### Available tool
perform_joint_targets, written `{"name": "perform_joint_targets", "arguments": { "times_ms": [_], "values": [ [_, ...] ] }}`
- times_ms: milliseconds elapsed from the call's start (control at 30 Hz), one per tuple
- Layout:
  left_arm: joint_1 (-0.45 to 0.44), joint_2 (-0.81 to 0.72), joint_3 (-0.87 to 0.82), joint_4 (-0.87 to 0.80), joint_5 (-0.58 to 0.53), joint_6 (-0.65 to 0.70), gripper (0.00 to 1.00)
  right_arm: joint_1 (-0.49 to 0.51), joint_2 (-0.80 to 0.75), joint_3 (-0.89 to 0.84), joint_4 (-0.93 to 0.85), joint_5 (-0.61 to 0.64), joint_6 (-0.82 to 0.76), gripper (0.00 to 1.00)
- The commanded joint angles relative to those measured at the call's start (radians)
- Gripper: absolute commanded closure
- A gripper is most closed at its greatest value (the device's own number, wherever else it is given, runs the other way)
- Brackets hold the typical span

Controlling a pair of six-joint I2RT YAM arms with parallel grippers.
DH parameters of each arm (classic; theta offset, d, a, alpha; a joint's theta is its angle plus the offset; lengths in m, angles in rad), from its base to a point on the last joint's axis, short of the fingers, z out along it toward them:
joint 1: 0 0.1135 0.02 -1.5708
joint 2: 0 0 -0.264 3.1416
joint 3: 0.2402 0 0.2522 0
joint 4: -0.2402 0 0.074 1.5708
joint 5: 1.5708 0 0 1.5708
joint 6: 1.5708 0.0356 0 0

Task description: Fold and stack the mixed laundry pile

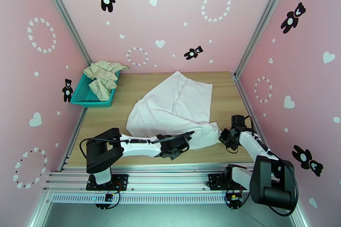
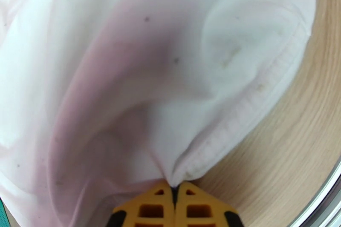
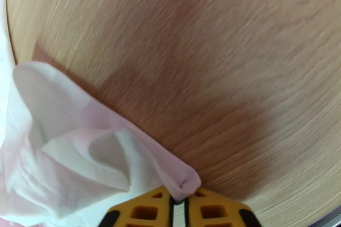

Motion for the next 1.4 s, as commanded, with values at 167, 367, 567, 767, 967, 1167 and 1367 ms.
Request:
{"name": "perform_joint_targets", "arguments": {
  "times_ms": [167, 367, 567, 767, 967, 1167, 1367],
  "values": [
    [0.012, -0.328, 0.103, 0.015, -0.14, 0.205, 1.0, 0.07, -0.161, 0.279, 0.043, -0.07, -0.037, 1.0],
    [0.01, -0.489, 0.347, -0.056, -0.113, 0.38, 1.0, 0.07, -0.27, 0.672, -0.122, 0.054, -0.103, 1.0],
    [0.001, -0.522, 0.718, -0.259, 0.097, 0.481, 1.0, 0.07, -0.278, 1.089, -0.191, 0.11, -0.151, 1.0],
    [0.001, -0.487, 0.999, -0.324, 0.174, 0.489, 1.0, 0.07, -0.166, 1.515, -0.293, 0.097, -0.239, 1.0],
    [0.232, -0.397, 1.147, -0.436, 0.205, 0.292, 1.0, 0.07, -0.03, 1.677, -0.303, 0.067, -0.255, 1.0],
    [0.667, -0.301, 0.905, -0.409, 0.563, 0.103, 1.0, 0.174, 0.151, 1.483, -0.229, 0.134, -0.306, 1.0],
    [0.854, -0.088, 0.702, -0.248, 0.724, 0.072, 1.0, 0.346, 0.441, 1.347, -0.058, 0.304, -0.343, 1.0]
  ]
}}
